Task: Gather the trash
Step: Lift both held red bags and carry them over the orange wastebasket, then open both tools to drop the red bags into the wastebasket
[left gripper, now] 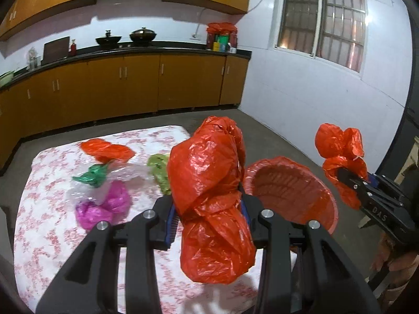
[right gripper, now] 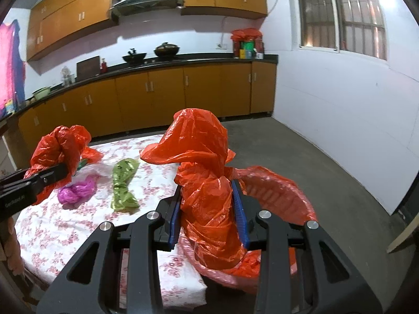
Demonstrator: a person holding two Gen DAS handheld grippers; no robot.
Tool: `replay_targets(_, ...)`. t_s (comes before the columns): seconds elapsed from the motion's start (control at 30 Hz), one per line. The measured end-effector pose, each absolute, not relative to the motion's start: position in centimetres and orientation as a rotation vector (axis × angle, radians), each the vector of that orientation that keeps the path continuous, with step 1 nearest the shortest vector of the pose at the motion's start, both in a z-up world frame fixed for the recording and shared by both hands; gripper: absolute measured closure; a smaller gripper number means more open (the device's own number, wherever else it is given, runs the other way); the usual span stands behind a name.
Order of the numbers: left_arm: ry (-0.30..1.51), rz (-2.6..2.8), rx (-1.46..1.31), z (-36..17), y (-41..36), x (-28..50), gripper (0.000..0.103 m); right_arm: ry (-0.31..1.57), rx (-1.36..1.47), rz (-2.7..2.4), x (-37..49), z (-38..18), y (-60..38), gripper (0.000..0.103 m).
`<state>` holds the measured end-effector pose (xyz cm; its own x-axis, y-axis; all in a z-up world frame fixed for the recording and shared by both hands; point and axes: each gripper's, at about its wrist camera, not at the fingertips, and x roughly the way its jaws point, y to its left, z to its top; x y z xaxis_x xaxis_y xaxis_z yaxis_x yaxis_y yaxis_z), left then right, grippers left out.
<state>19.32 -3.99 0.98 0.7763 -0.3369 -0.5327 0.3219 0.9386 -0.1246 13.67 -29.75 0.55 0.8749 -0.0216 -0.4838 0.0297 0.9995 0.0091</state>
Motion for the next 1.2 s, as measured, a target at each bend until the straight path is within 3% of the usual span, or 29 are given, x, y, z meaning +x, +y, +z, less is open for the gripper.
replay_targets(1.2, 0.701, -0.622, -0.019, -4.1, -17.4, 24.3, 0.063, 0.558, 0.178, -0.189, 16.5, -1.6, -38.1, 0.067)
